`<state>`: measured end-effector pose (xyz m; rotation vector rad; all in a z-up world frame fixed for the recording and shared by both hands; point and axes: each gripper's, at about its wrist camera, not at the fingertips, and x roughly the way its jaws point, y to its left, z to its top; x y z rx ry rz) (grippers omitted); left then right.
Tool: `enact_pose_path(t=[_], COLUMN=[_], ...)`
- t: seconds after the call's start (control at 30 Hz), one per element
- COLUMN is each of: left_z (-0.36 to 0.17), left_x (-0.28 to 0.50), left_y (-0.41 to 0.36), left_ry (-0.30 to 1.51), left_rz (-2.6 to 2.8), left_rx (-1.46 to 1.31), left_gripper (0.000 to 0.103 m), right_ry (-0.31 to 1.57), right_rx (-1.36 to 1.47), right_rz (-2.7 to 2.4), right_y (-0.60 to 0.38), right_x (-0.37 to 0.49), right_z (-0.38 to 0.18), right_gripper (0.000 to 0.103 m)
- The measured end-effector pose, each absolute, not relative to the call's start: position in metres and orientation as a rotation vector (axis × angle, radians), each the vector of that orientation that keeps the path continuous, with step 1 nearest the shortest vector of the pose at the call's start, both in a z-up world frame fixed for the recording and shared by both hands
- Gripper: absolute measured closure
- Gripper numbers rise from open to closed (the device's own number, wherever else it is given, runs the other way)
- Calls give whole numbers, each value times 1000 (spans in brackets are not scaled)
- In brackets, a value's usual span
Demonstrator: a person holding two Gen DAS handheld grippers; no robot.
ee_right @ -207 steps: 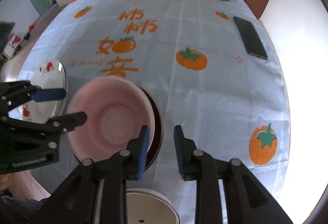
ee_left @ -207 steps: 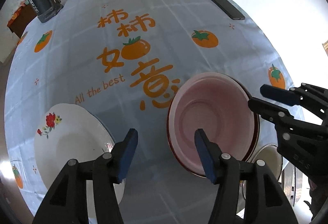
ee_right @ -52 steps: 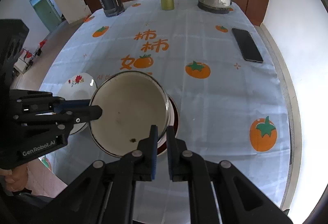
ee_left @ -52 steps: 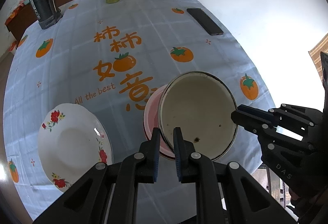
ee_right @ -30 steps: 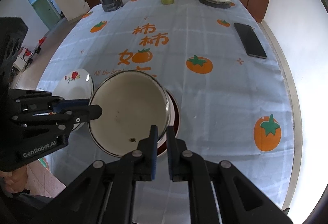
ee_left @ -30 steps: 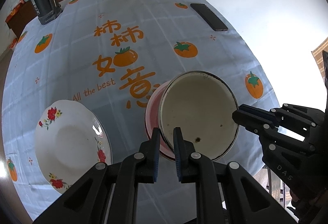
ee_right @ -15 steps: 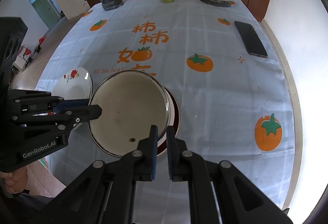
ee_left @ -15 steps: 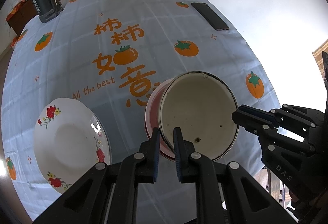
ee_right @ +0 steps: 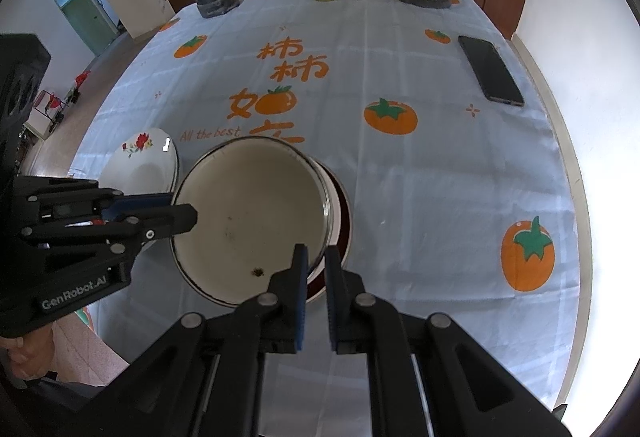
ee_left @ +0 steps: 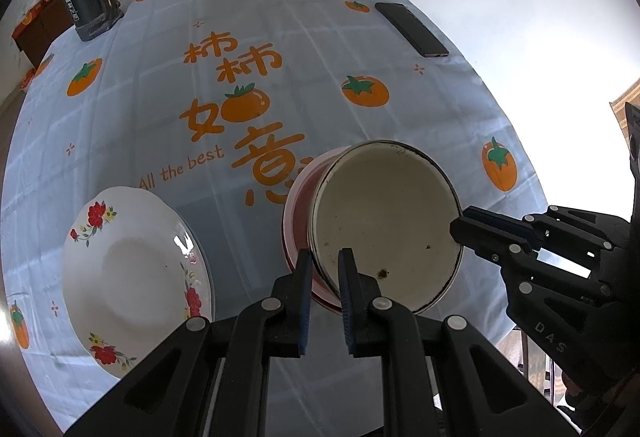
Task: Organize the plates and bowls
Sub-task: 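Carry the cream enamel bowl with both tools over the pink bowl, then lower the cream enamel bowl into the pink bowl with both tools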
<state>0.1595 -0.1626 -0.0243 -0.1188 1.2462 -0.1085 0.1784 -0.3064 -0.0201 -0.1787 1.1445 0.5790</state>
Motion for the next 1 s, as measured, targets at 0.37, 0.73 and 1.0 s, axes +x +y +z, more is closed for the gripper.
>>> enact_pose_path(t=[0.37, 0.73, 1.0], left_z=[-30, -34, -36], left_x=[162, 163, 165], left_y=[-160, -159, -160], left_ry=[1256, 1265, 1271], left_rz=[-100, -99, -104], left_rx=[-123, -130, -128], left_gripper=[89, 89, 89], right_ry=[1157, 1166, 1172], right_rx=[-180, -185, -185], right_rz=[583, 585, 582], right_y=[-304, -301, -302], right_x=[181, 184, 185], right_z=[-24, -27, -30], right_gripper=[95, 95, 95])
